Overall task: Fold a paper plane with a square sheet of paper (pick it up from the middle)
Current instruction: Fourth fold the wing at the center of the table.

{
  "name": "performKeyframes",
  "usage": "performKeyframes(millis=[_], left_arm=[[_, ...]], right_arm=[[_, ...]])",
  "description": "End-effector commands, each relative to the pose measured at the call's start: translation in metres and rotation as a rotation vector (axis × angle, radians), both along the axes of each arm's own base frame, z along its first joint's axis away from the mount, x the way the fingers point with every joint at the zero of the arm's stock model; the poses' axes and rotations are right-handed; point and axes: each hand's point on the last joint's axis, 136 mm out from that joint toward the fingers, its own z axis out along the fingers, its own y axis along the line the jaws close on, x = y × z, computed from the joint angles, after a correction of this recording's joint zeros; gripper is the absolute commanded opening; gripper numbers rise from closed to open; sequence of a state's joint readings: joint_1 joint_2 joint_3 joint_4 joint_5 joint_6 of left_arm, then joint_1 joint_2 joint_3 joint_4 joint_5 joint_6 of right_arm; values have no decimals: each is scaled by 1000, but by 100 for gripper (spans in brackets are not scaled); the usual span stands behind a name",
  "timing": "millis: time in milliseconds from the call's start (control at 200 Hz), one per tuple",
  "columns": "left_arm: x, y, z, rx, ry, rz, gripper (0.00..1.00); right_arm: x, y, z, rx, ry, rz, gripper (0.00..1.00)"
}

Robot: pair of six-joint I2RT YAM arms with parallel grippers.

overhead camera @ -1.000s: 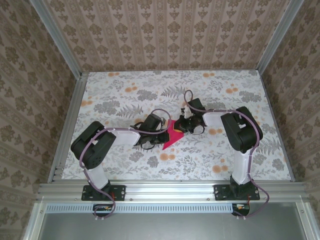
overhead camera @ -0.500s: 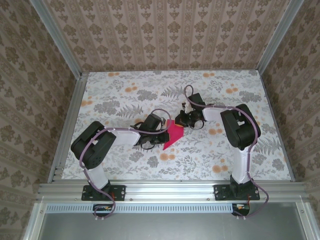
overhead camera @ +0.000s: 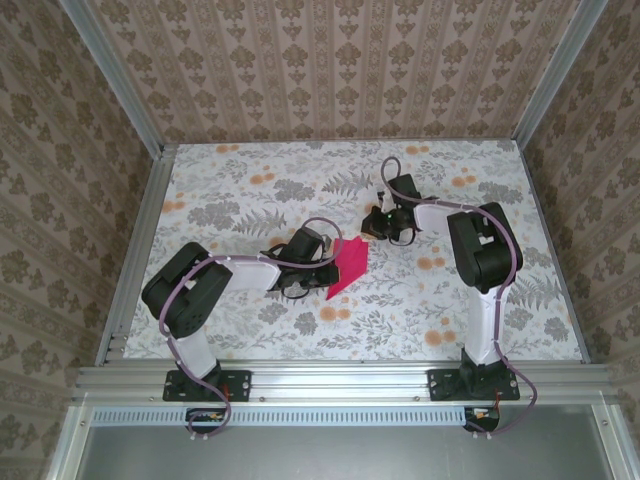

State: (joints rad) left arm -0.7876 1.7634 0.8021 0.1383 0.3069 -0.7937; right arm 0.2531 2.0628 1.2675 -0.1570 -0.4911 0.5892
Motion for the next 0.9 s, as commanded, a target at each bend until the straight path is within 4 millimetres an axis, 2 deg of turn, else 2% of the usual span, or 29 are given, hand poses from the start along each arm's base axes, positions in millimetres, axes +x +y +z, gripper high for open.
performKeyframes(millis=[0, 115, 210, 305, 395, 515, 705, 895], left_arm=[[-41, 38, -52, 194, 188, -4, 2], [-41, 38, -53, 190, 186, 0, 2], [-41, 38, -52, 187, 181, 3, 1], [-39, 39, -51, 189, 175, 8, 1], [-38, 38, -51, 184, 175, 8, 1], [-37, 37, -51, 182, 172, 7, 1], [-37, 37, -51, 174, 173, 15, 1], [-36, 35, -46, 160, 158, 11, 1]], right_arm=[[11, -10, 3, -75, -17, -14, 9], [21, -12, 27, -96, -70, -21, 10], [20, -13, 53, -78, -128, -26, 11], [7, -6, 76, -22, -163, -15, 14], [-14, 1, 83, 18, -167, 3, 16], [-43, 18, 80, 71, -138, 41, 17], [-79, 52, 50, 111, -48, 101, 15], [-96, 70, 17, 126, 36, 133, 11]])
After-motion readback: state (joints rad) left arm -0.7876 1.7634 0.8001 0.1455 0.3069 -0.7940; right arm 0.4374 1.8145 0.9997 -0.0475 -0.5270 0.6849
